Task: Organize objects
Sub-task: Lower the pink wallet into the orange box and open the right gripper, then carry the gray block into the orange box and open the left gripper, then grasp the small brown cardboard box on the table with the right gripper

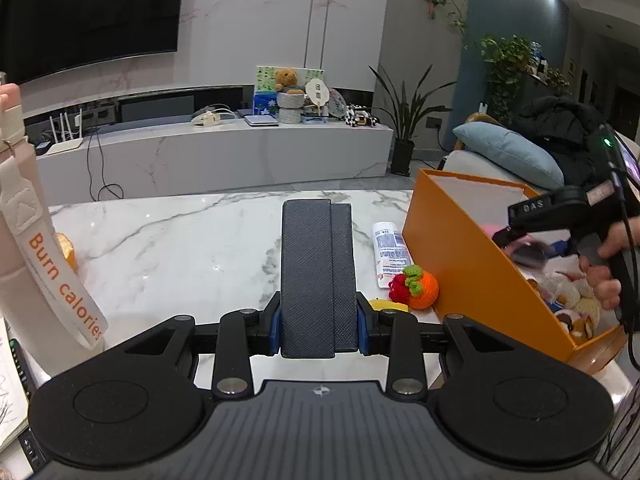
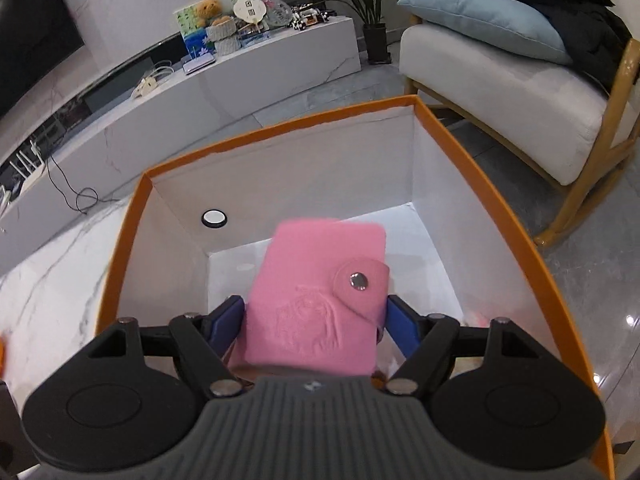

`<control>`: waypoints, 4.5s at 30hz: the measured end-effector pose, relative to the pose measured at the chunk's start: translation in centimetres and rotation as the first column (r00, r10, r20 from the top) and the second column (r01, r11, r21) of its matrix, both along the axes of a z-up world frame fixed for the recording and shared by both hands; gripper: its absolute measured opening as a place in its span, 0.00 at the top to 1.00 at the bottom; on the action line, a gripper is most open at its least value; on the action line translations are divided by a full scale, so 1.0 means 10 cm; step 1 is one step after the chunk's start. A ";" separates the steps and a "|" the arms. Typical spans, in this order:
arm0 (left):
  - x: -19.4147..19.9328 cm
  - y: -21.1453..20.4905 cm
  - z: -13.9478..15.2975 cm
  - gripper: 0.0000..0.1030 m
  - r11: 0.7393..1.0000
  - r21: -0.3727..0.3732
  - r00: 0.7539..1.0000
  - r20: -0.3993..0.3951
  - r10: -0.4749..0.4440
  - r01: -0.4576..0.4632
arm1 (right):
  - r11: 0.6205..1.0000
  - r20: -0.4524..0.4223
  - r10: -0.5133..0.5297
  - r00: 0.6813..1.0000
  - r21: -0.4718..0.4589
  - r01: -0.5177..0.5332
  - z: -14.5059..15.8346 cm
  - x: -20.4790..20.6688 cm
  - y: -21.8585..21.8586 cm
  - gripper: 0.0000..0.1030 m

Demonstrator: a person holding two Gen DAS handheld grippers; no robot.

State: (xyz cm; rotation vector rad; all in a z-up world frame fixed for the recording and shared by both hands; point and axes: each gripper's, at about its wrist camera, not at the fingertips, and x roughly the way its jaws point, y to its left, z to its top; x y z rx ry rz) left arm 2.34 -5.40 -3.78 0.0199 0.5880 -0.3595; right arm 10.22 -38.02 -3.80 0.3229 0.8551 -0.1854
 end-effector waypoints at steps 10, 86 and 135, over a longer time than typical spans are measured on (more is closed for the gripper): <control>-0.01 -0.01 -0.06 0.62 1.000 -0.001 0.999 -0.027 -0.019 0.019 | 1.000 -0.044 -0.003 0.999 -0.018 0.003 -0.03 0.03 -0.01 0.66; 0.50 -2.36 0.31 0.14 0.904 0.201 0.926 -0.104 -0.362 0.377 | 0.909 0.252 -0.199 0.947 0.410 0.082 0.55 -1.33 -1.12 0.06; 0.15 0.71 0.12 0.14 0.990 -0.111 0.995 0.039 0.091 -0.086 | 0.007 -0.676 0.733 0.076 -0.104 -0.995 -0.27 -0.72 2.13 0.45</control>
